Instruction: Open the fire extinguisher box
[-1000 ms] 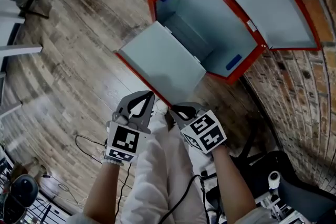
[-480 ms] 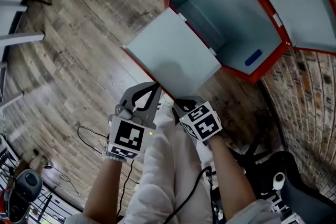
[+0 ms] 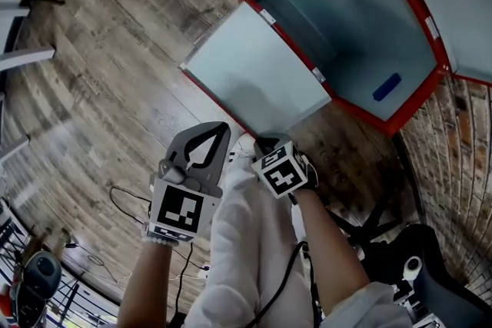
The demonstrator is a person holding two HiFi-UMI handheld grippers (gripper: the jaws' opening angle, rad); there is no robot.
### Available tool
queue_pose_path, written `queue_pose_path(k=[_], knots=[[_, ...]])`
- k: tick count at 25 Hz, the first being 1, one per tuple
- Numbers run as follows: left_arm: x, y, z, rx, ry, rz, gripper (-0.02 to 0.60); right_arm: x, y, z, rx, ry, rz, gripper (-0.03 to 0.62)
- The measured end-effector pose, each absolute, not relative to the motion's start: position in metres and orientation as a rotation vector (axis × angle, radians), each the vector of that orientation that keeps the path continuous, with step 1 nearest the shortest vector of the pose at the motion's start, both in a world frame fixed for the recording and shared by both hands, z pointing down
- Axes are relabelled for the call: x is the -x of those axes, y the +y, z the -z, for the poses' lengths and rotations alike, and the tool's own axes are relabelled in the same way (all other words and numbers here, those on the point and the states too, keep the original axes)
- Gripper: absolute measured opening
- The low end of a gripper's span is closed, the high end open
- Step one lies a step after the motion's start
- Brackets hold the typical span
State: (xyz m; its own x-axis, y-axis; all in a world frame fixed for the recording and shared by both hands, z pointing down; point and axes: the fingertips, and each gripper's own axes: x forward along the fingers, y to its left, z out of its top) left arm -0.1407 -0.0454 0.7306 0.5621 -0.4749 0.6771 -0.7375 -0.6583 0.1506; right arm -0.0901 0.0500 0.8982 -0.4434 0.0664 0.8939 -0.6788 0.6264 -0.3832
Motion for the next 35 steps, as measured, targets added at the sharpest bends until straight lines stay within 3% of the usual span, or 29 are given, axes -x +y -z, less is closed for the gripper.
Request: queue_pose_path(k=[14, 18, 19, 22, 27, 31, 35], knots=[[0.133, -0.061, -0.755, -2.385, -0.999, -0.834, 0.000, 0.066, 0.027, -0.971, -0.637, -1.655, -0.719, 0.023], [0.132, -0.061, -0.755, -2.393, -0.997, -0.838, 0.000, 0.072, 0.030, -0.973, -0.593, -1.681, -0.758, 0.143], [0.131, -0.061, -0.755, -2.392, -0.996, -0.843, 0.000, 0.073, 0.031, -0.972, -0.591, -1.681, -0.753, 0.149], [0.127, -0.058, -0.752, -2.387, -0.995, -0.841, 0.000, 0.070, 0.031, -0.969, -0.595, -1.659, -0.688, 0.042], [0.123, -0.059, -0.743, -2.402, -0.998, -0.825, 0.000, 0.062, 0.021, -0.956, -0.628, -1.674, -0.681, 0.061], [0.121, -0.060, -0.728, -2.411, -1.004, -0.818, 0.000, 0.048, 0.007, -0.931, -0.699, -1.705, -0.671, 0.009], [0.119, -0.061, -0.699, -2.426, -1.006, -0.812, 0.000, 0.035, -0.005, -0.883, -0.781, -1.766, -0.661, 0.006]])
